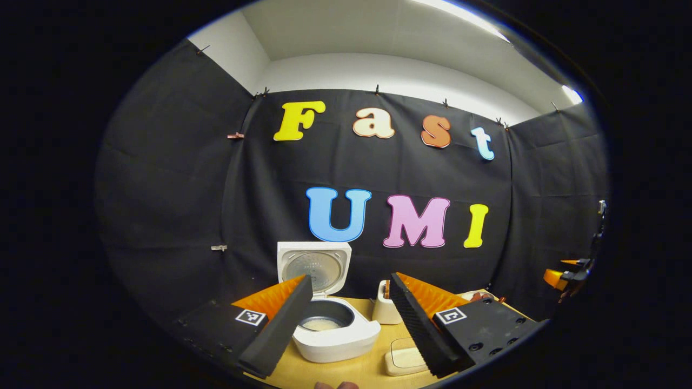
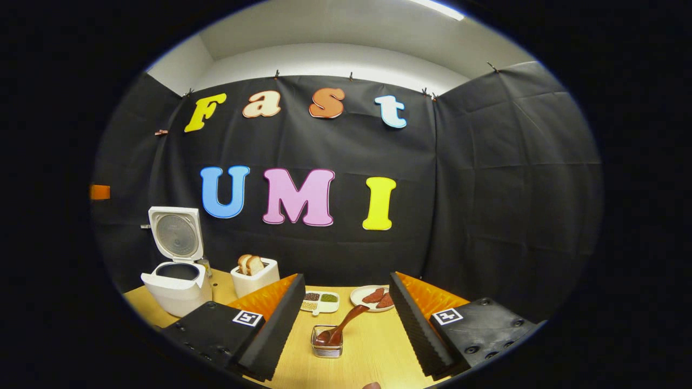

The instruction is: Close the left gripper, press the button to open the rice cooker; take a wooden spoon from the chopstick holder with the right hand, scoop a spoonful of rice and pour it into the rice cooker, then put the wooden spoon back into the chopstick holder.

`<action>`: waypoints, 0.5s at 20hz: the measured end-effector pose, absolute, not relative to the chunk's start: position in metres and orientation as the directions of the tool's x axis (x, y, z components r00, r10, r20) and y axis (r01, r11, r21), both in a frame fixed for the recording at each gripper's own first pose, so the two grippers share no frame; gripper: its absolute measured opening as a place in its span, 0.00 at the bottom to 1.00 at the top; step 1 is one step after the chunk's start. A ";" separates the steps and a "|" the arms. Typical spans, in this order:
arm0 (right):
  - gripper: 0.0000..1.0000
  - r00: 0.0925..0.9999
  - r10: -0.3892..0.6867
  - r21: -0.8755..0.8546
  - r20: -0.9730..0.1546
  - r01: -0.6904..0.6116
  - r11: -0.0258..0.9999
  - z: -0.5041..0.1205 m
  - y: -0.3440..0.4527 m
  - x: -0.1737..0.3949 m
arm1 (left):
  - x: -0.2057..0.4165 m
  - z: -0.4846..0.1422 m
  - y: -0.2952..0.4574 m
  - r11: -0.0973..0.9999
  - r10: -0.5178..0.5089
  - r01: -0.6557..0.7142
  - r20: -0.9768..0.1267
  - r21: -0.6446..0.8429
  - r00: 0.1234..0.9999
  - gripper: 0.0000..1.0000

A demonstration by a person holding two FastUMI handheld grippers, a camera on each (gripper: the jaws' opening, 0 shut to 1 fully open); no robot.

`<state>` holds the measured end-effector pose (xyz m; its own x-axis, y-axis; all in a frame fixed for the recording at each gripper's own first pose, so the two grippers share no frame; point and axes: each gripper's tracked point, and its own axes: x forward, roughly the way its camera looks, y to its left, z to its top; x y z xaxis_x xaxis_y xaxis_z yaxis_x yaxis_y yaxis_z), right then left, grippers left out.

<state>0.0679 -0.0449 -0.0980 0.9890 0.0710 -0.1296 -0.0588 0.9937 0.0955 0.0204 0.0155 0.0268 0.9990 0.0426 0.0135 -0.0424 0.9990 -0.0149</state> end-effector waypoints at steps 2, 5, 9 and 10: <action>0.98 0.983 0.090 0.116 -0.162 -0.072 0.991 -0.118 -0.048 0.076 | 0.015 0.031 0.013 0.997 0.072 -0.072 0.025 0.019 0.997 0.98; 0.98 0.970 0.137 0.157 -0.202 -0.106 0.982 -0.147 -0.049 0.088 | 0.009 0.035 0.000 0.995 0.084 -0.086 0.033 0.043 0.996 0.98; 0.98 0.947 0.185 0.198 -0.261 -0.135 0.971 -0.188 -0.049 0.102 | 0.002 0.038 -0.002 0.990 0.129 -0.131 0.031 0.045 0.991 0.98; 0.98 0.943 0.192 0.200 -0.272 -0.140 0.970 -0.198 -0.049 0.106 | 0.000 0.040 -0.003 0.989 0.141 -0.142 0.035 0.045 0.989 0.98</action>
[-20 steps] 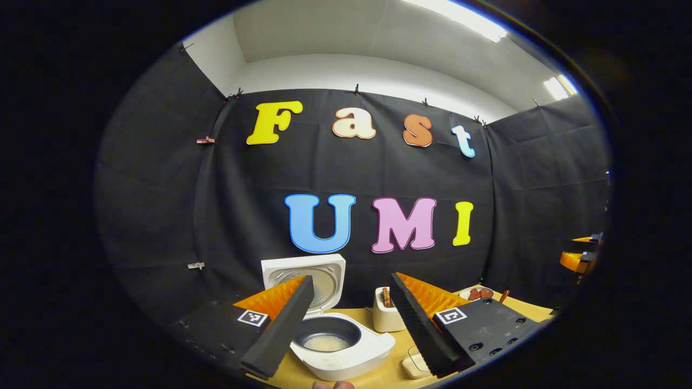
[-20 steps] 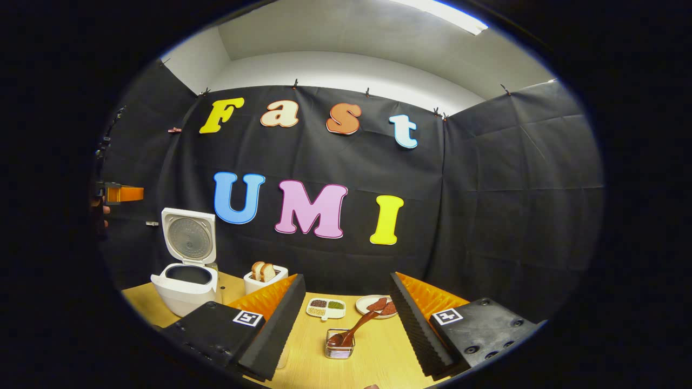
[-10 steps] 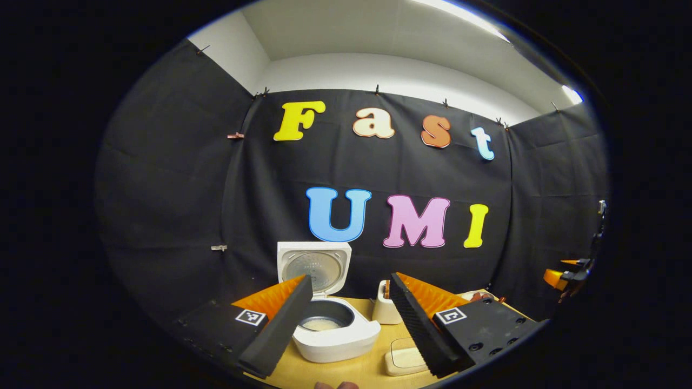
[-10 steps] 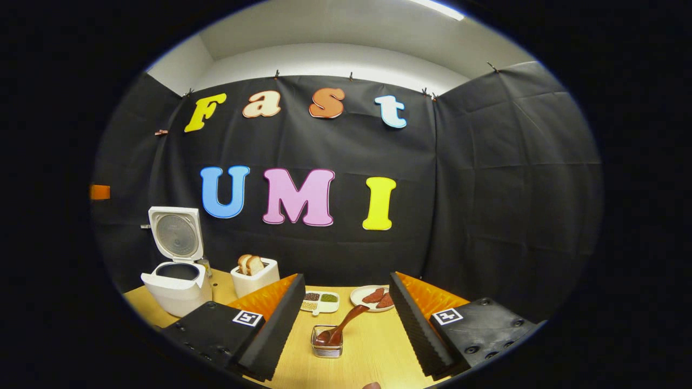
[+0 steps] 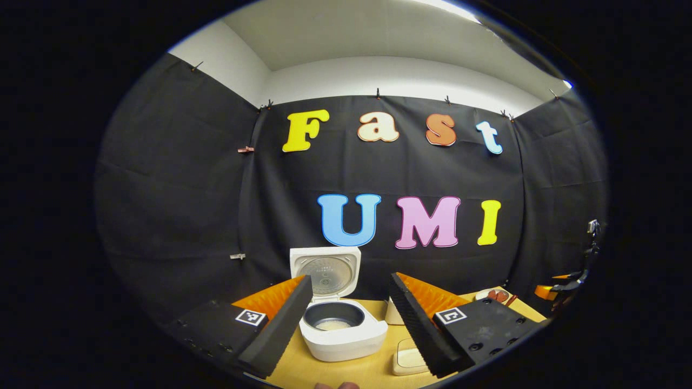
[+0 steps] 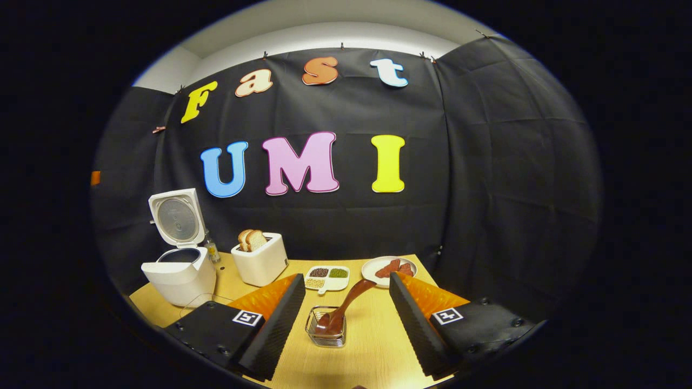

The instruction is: Close the left gripper, press the button to open the rice cooker; take a wooden spoon from the chopstick holder with the right hand, scoop a spoonful of rice and pour it into the rice cooker, then put the wooden spoon back into the chopstick holder.

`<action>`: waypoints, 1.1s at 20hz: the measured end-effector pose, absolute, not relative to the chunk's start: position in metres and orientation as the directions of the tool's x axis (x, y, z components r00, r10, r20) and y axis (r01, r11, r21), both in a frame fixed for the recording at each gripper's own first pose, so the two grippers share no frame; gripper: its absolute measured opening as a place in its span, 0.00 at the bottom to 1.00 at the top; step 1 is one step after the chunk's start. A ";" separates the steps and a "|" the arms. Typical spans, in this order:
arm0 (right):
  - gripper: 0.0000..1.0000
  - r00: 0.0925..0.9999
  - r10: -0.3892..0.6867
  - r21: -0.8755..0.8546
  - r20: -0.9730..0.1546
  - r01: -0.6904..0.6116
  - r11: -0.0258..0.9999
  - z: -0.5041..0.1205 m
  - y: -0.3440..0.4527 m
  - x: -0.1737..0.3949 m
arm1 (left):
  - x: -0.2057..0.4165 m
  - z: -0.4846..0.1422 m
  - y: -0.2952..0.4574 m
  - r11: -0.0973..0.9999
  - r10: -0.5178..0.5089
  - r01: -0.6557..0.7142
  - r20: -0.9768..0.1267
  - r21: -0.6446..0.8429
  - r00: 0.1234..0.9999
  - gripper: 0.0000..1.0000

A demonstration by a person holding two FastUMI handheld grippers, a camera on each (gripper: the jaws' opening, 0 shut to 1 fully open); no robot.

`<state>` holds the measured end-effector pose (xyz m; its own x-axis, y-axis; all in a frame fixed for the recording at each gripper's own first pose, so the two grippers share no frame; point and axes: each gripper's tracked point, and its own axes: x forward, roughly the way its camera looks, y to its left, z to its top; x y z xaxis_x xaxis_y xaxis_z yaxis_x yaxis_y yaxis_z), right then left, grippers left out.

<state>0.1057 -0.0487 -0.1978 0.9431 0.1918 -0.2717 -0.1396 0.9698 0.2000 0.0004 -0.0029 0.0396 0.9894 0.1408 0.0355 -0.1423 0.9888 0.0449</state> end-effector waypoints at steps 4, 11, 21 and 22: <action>0.97 0.923 0.227 0.225 -0.311 -0.160 0.961 -0.233 -0.042 0.120 | -0.007 0.042 -0.010 0.985 0.172 -0.173 0.037 0.029 0.984 0.98; 0.96 0.883 0.288 0.259 -0.371 -0.199 0.945 -0.288 -0.028 0.146 | -0.025 0.046 -0.013 0.965 0.252 -0.255 0.042 0.068 0.967 0.98; 0.91 0.817 0.344 0.307 -0.463 -0.216 0.927 -0.369 0.010 0.198 | -0.065 0.030 0.005 0.935 0.348 -0.346 -0.021 0.072 0.937 0.98; 0.89 0.811 0.351 0.320 -0.468 -0.215 0.923 -0.375 0.016 0.202 | -0.069 0.028 0.009 0.933 0.355 -0.352 -0.026 0.082 0.935 0.98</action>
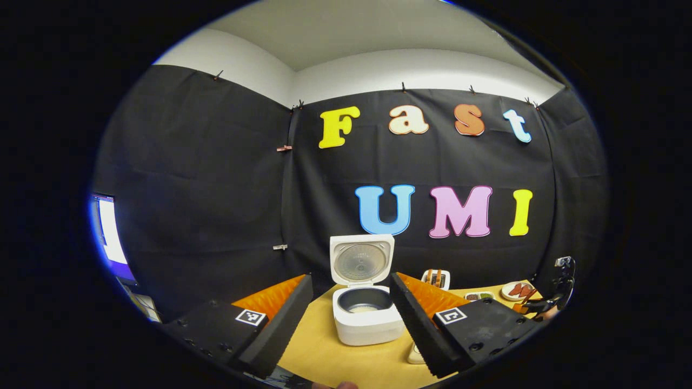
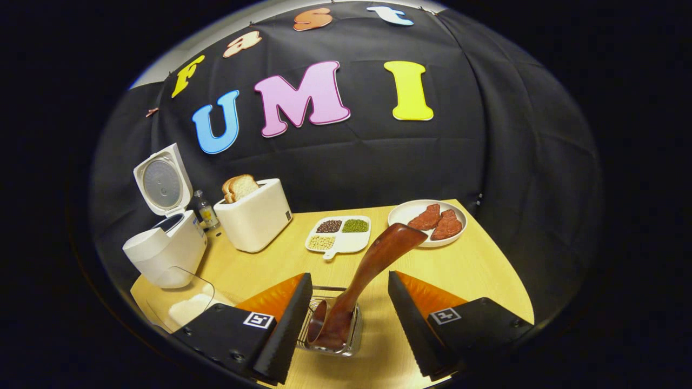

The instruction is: Close the left gripper, press the button to open the rice cooker; take a wooden spoon from the chopstick holder with the right hand, scoop a spoonful of rice and pour it into the rice cooker, then put the wooden spoon back into the chopstick holder.

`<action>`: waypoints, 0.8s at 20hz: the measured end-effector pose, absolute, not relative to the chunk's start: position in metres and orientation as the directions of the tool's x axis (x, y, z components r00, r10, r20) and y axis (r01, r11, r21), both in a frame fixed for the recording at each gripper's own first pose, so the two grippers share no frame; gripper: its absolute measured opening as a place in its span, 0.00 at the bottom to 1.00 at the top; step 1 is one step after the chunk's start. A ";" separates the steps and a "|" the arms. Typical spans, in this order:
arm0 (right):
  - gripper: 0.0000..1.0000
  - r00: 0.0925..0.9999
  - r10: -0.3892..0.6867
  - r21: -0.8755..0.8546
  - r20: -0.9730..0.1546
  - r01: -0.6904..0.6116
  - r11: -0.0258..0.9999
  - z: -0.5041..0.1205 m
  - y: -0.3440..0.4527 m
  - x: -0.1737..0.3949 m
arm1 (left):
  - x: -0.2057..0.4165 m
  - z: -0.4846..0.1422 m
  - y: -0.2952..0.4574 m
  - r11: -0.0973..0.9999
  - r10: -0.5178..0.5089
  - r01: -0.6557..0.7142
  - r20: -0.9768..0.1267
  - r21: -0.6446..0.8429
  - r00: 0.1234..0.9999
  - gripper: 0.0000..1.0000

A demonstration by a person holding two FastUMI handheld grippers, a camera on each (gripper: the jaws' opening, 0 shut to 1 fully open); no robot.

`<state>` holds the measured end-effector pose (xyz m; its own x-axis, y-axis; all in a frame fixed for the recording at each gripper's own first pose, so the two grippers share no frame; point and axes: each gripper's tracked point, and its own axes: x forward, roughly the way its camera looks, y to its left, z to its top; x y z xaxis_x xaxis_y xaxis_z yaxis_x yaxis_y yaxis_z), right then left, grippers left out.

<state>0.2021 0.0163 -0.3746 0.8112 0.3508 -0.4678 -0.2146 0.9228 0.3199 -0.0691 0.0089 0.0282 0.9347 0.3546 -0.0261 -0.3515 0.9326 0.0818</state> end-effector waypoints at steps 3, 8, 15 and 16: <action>0.64 0.792 0.368 0.325 -0.488 -0.226 0.918 -0.383 0.027 0.198 | -0.081 0.024 0.023 0.920 0.386 -0.382 -0.038 0.083 0.922 0.98; 0.41 0.805 0.419 0.279 -0.421 -0.324 0.904 -0.362 0.045 0.172 | -0.095 0.012 0.035 0.905 0.425 -0.422 -0.068 0.055 0.903 0.98; 0.28 0.785 0.417 0.291 -0.458 -0.310 0.905 -0.377 0.043 0.167 | -0.101 0.021 0.030 0.903 0.428 -0.424 -0.055 0.075 0.902 0.98; 0.24 0.785 0.419 0.301 -0.457 -0.307 0.903 -0.376 0.043 0.172 | -0.100 0.021 0.029 0.904 0.426 -0.421 -0.052 0.077 0.903 0.98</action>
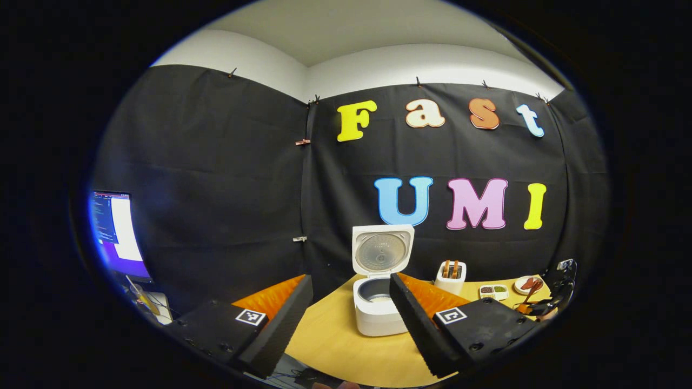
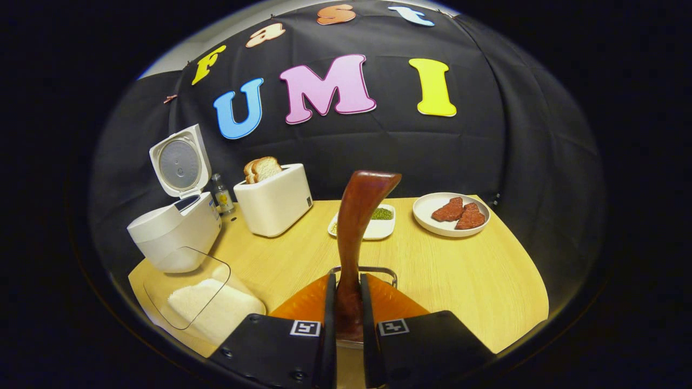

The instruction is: Close the left gripper, press the button to open the rice cooker; take a wooden spoon from the chopstick holder with the right hand, scoop a spoonful of rice and pour it into the rice cooker, then put the wooden spoon back into the chopstick holder.

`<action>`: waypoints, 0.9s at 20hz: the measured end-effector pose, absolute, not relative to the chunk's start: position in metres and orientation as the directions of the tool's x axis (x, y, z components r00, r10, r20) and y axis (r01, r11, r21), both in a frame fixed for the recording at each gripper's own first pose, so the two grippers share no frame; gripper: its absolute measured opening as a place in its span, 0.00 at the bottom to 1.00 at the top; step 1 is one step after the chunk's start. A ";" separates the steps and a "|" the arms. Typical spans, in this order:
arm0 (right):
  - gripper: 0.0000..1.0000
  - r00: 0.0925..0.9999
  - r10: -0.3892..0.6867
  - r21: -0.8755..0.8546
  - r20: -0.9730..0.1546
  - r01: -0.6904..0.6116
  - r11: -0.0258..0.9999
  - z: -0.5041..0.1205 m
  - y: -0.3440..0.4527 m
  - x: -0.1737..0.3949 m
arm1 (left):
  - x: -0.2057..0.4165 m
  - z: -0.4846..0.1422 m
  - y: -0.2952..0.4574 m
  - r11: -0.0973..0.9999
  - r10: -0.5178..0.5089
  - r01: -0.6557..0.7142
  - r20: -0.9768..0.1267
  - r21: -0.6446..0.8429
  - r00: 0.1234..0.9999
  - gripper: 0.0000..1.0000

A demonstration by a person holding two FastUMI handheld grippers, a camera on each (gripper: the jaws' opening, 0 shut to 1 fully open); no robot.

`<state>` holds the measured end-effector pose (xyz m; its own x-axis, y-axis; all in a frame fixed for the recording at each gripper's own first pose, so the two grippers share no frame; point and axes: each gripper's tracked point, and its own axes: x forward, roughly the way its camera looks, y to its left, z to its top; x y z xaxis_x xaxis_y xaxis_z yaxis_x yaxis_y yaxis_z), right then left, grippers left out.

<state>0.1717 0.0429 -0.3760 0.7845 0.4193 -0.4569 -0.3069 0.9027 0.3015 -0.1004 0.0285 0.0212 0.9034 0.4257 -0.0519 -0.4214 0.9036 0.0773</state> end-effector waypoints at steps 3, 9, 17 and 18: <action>0.24 0.771 0.422 0.331 -0.476 -0.288 0.899 -0.380 0.043 0.176 | -0.102 0.020 0.029 0.905 0.423 -0.417 -0.066 0.082 0.904 0.98; 0.25 0.710 0.468 0.375 -0.525 -0.301 0.877 -0.388 0.052 0.195 | -0.102 0.017 0.029 0.900 0.433 -0.427 -0.082 0.086 0.898 0.98; 0.16 0.691 0.488 0.358 -0.534 -0.338 0.870 -0.388 0.050 0.186 | -0.093 0.017 0.030 0.899 0.437 -0.431 -0.077 0.081 0.896 0.98; 0.16 0.703 0.478 0.359 -0.526 -0.326 0.875 -0.384 0.043 0.186 | -0.090 0.015 0.030 0.900 0.435 -0.429 -0.078 0.080 0.897 0.98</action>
